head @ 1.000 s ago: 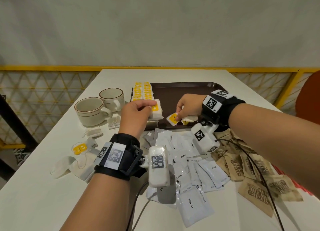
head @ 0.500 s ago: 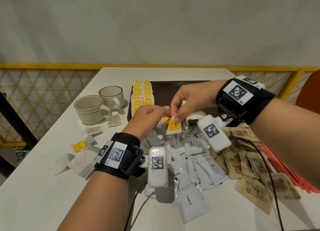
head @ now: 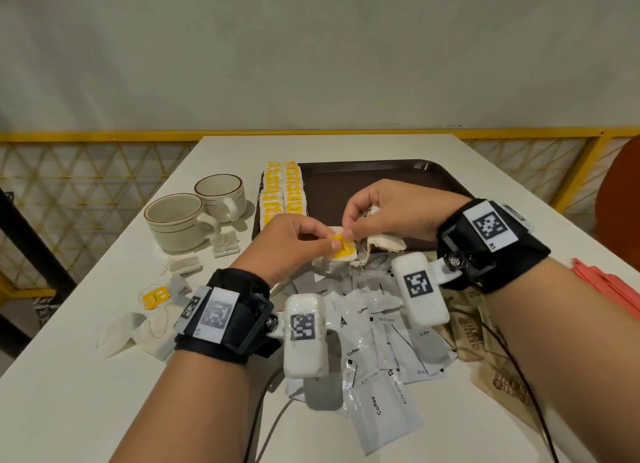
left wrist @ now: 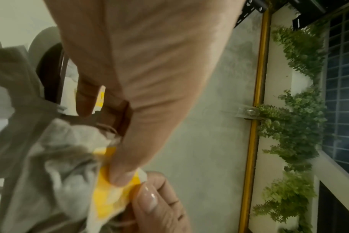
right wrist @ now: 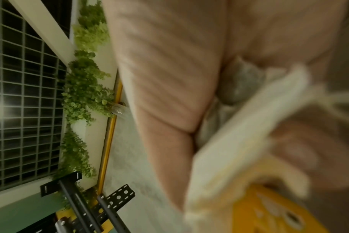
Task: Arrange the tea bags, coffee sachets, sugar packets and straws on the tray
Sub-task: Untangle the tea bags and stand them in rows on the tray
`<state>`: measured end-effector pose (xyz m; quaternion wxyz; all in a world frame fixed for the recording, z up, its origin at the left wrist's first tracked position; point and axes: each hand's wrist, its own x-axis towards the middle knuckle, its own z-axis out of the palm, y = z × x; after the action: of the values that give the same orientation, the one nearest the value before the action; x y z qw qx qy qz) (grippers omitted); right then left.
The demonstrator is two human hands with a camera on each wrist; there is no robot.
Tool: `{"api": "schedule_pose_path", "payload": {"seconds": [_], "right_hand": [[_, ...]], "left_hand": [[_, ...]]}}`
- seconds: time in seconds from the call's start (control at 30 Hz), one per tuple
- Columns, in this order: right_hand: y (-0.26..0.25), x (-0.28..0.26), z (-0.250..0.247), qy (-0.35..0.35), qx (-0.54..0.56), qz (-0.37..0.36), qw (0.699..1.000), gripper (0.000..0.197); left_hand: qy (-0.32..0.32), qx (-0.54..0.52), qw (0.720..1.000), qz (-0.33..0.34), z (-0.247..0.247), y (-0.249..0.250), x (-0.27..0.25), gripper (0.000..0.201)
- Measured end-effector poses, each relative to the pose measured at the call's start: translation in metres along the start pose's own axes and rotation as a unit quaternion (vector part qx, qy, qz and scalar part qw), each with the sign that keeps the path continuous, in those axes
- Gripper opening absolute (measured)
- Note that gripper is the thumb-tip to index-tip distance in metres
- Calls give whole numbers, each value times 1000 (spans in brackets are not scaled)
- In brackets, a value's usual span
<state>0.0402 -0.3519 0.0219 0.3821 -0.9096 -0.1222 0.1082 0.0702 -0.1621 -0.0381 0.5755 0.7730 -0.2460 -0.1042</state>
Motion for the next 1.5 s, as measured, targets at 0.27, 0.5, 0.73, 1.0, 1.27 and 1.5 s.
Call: {"api": "schedule_pose_path", "payload": {"seconds": [0.27,0.5,0.73,1.0,1.27,1.5], "right_hand": [[15,-5,28,-46,-62,42,996,24],[18,4,30,162,58,5,985,23],[18,5,29,288,175,-63,939,5],[11,-19,8,141,132,-129,973,13],[18,-11,29,197,177,-99,959,18],[19,-8,33,269,149,-106,946,25]], "left_hand": [[193,-79,978,1,-3,-5,5,11],[170,-86,982,13,3,-1,4,7],[190,-94,977,19,5,2,5,22],[214,-76,972,51,3,-1,6,27],[165,-117,978,55,12,8,2,26],[136,-166,975,63,15,12,0,21]]}}
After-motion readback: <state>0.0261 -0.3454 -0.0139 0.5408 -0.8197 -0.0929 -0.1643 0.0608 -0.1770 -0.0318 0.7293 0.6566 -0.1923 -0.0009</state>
